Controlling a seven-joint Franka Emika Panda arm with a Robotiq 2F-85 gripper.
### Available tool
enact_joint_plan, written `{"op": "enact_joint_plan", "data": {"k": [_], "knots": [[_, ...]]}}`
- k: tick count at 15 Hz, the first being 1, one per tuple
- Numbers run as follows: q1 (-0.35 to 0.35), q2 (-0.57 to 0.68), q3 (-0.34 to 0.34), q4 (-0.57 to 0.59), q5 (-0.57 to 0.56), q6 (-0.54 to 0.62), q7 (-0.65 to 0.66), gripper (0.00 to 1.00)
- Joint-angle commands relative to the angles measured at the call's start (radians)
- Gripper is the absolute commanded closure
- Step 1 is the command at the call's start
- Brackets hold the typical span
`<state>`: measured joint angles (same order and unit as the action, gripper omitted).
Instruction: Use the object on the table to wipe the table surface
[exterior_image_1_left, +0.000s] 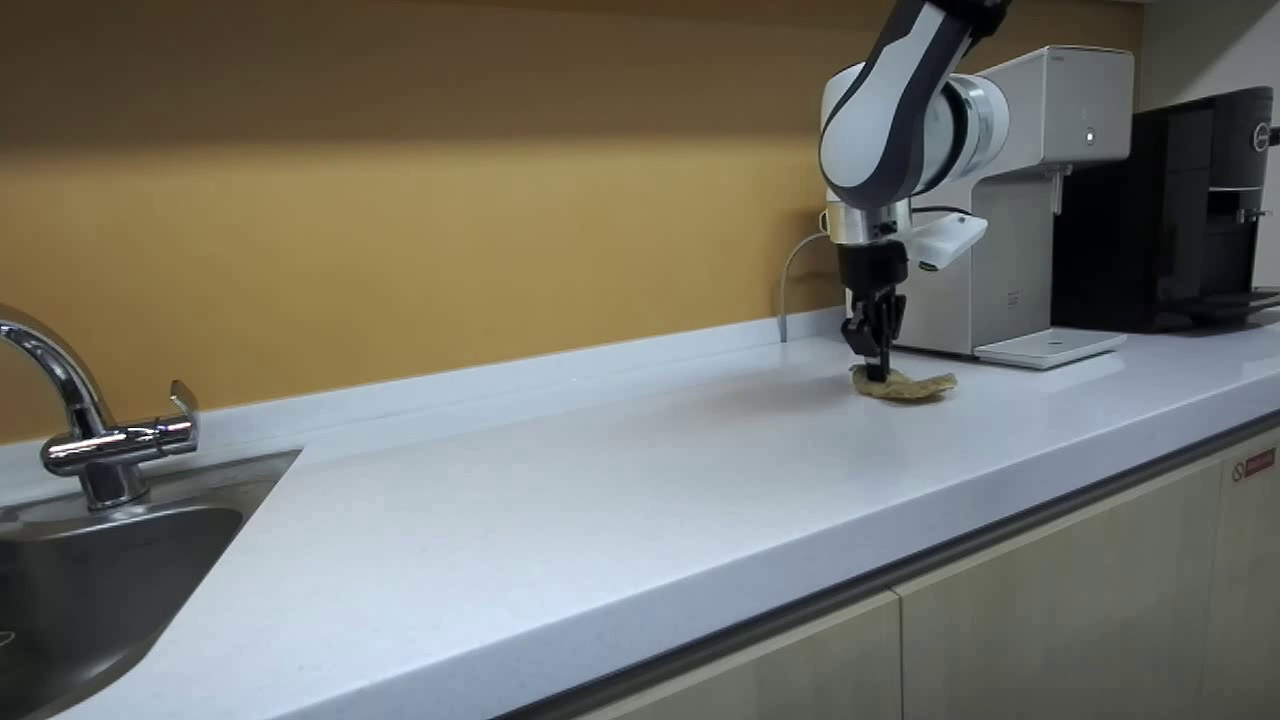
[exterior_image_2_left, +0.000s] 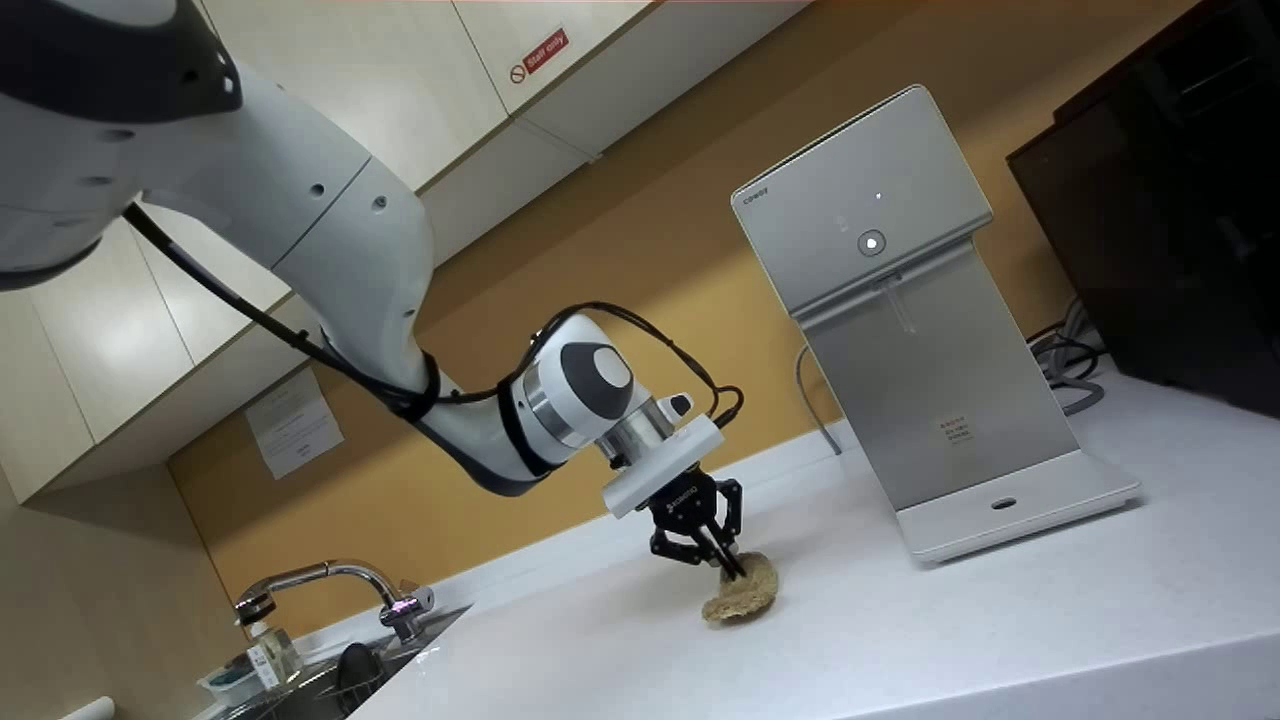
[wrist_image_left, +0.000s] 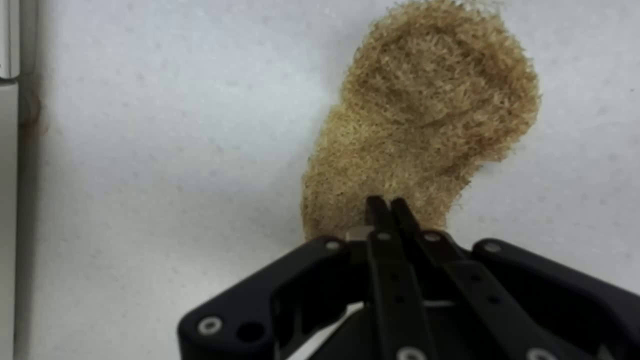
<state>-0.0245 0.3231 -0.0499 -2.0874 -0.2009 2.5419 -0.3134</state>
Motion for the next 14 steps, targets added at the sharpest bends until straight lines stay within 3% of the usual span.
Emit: {"op": "enact_joint_plan", "data": {"k": [1, 14], "knots": [[-0.006, -0.035, -0.016, -0.040, -0.035, -0.016, 0.052, 0.99], [-0.010, -0.294, -0.019, -0.356, -0.100, -0.149, 0.090, 0.99]]}}
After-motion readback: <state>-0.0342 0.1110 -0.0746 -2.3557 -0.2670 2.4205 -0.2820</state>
